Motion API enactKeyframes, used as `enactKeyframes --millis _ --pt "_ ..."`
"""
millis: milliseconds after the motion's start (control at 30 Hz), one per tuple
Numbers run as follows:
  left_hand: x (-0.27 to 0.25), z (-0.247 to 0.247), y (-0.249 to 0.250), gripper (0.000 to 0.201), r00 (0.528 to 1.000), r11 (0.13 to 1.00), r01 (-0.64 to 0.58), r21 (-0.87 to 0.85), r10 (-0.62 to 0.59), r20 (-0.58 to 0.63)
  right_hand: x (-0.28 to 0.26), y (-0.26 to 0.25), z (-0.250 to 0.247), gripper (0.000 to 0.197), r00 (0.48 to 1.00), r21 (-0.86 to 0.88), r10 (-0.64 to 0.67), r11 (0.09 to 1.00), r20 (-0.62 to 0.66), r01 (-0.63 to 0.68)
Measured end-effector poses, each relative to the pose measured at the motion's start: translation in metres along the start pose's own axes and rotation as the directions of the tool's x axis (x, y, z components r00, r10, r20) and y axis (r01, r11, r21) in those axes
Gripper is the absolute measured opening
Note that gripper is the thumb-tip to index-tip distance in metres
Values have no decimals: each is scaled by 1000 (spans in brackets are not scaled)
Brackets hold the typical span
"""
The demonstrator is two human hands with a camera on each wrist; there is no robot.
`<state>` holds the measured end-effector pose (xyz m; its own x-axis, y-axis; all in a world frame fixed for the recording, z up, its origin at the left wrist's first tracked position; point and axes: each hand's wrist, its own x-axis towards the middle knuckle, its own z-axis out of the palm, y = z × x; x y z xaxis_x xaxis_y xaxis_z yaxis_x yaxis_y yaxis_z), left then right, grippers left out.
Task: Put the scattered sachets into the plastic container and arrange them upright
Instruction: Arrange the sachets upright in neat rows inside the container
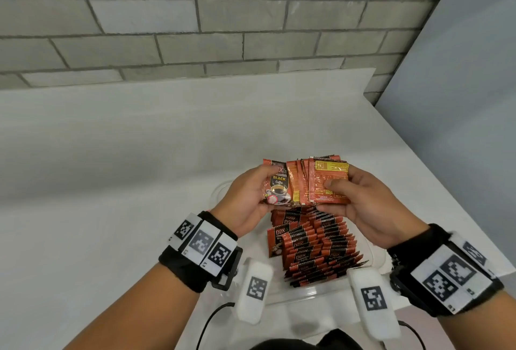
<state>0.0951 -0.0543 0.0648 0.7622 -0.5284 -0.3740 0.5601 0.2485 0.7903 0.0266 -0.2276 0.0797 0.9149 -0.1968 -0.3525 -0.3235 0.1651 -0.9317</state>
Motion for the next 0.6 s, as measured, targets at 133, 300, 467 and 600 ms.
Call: enactKeyframes --millis 133,300,467,600 --pt "0 1 -5 21 999 999 -38 -17 39 15 0 -1 6 23 999 37 -8 999 -31 10" --pt "-2 7 -6 36 990 993 -81 82 71 119 -2 -2 22 27 999 -65 -37 997 32 39" --pt "-3 6 1 43 963 995 -95 6 91 253 -6 -8 33 28 990 35 -74 997 120 71" --pt "-3 12 -4 21 962 994 -55 -92 77 261 -10 -5 44 30 968 -324 -130 925 216 197"
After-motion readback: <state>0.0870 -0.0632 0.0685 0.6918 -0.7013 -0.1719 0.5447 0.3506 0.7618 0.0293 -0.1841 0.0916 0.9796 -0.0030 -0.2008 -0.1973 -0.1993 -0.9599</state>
